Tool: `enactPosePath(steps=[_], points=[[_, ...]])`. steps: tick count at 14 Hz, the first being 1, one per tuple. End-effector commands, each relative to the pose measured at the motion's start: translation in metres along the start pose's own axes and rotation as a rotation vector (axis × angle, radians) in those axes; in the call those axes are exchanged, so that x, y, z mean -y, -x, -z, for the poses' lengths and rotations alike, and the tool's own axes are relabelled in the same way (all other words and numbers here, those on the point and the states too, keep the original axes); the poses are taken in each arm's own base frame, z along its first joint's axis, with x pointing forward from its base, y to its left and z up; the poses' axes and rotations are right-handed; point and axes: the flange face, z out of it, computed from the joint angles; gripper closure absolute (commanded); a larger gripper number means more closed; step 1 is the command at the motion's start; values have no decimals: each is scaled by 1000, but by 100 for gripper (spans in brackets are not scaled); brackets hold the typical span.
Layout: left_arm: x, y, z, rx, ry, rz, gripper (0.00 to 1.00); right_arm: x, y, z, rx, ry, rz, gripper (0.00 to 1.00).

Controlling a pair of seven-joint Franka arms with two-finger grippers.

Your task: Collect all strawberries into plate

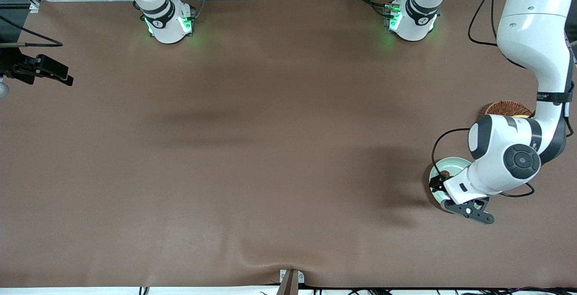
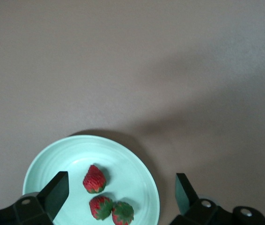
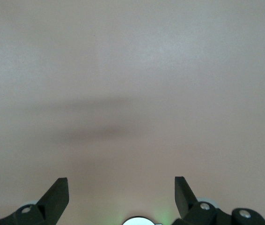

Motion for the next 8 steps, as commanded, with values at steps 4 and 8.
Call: enactPosePath(steps=[4, 8], points=[[2, -10, 40, -66, -67, 30, 0, 4, 1, 1, 0, 25, -9, 0], [4, -13, 70, -112, -41, 79, 0, 2, 1, 1, 0, 28, -8, 0]])
